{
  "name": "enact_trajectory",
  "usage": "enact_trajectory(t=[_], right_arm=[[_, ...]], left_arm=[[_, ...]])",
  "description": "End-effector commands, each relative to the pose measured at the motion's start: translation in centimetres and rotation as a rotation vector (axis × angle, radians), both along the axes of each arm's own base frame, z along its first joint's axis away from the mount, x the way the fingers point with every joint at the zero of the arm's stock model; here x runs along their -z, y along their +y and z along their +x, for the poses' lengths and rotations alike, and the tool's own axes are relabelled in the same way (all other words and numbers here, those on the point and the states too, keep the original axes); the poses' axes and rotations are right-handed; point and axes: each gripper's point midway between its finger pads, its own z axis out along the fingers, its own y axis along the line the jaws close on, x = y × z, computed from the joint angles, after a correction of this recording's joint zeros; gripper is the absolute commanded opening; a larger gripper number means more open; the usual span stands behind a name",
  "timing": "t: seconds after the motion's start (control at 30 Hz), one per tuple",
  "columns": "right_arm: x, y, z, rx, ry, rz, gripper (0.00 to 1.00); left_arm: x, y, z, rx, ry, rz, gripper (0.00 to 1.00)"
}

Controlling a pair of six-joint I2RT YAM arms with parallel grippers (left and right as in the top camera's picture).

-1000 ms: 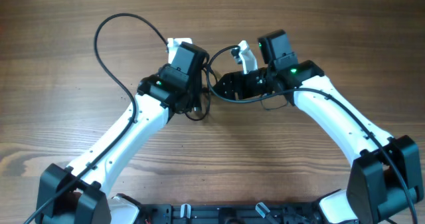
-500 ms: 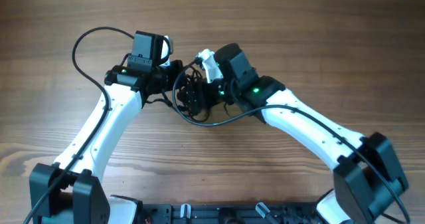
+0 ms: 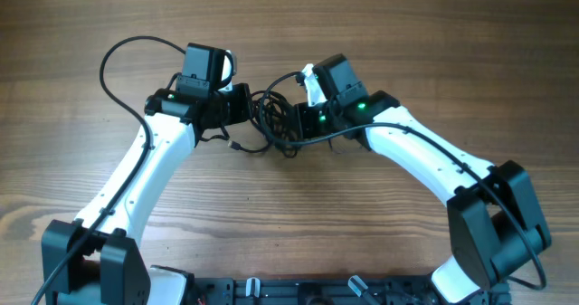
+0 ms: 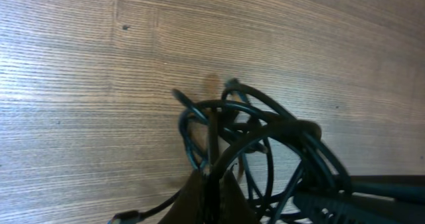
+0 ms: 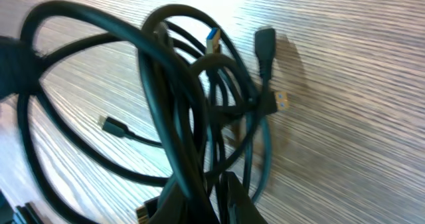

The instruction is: Untangle cables

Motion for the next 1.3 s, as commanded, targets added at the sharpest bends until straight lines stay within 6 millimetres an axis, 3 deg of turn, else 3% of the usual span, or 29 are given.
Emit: enact_trajectory(t=[0.0, 0.07, 0.17, 0.23, 0.33, 0.47, 0.5, 0.57, 0.6, 0.7, 0.83, 1.13, 1.27], right_arm=[[2.0, -3.9, 1.4, 0.054, -0.003, -0.118, 0.04], [2.0, -4.4, 1.6, 0.067, -0.001, -0.123, 0.04], [2.1, -5.1, 2.1, 0.086, -0.008, -0.135, 0.04], [2.1, -5.2, 2.2, 0.086, -0.014, -0.142, 0.04], [2.1, -5.2, 2.2, 0.077, -0.018, -0.145, 0.04], [2.1, -5.2, 2.2, 0.077, -0.018, -0.144, 0.04], [2.1, -5.2, 2.2, 0.077, -0.018, -0.143, 0.04], [2.1, -5.2, 2.1, 0.076, -0.017, -0.141, 0.04], [2.0, -5.0, 2.0, 0.069, -0.012, -0.131, 0.04], [1.4, -3.4, 1.3, 0.019, 0.018, -0.04, 0.04], [-0.5, -0.6, 0.0, -0.066, 0.069, 0.143, 0.04], [-3.7, 2.1, -1.3, -0.123, 0.162, 0.37, 0.04], [-5.9, 2.8, -1.7, -0.173, 0.199, 0.502, 0.04]], left_arm=[[0.1, 2.4, 0.5, 0.018, -0.018, 0.04, 0.04], [-0.5, 0.7, 0.0, 0.156, -0.035, -0.051, 0.04], [-4.3, -2.9, -2.1, 0.433, -0.102, -0.395, 0.05], [-7.0, -2.6, -3.0, 0.494, -0.146, -0.584, 0.06], [-7.4, -0.9, -2.4, 0.451, -0.164, -0.611, 0.07], [-4.9, 1.2, -1.6, 0.353, -0.111, -0.478, 0.2], [-4.6, 1.1, -1.6, 0.352, -0.101, -0.466, 0.34], [-3.9, 0.5, -1.7, 0.364, -0.08, -0.455, 0.45], [-2.4, 0.6, -1.4, 0.346, -0.049, -0.404, 0.52], [1.0, 0.9, -0.2, 0.239, 0.044, -0.322, 0.52], [3.6, 0.6, 0.3, 0.185, 0.123, -0.335, 0.53], [4.4, 1.0, 0.4, 0.146, 0.146, -0.317, 0.5], [5.5, 2.8, 1.1, 0.095, 0.136, -0.196, 0.5]])
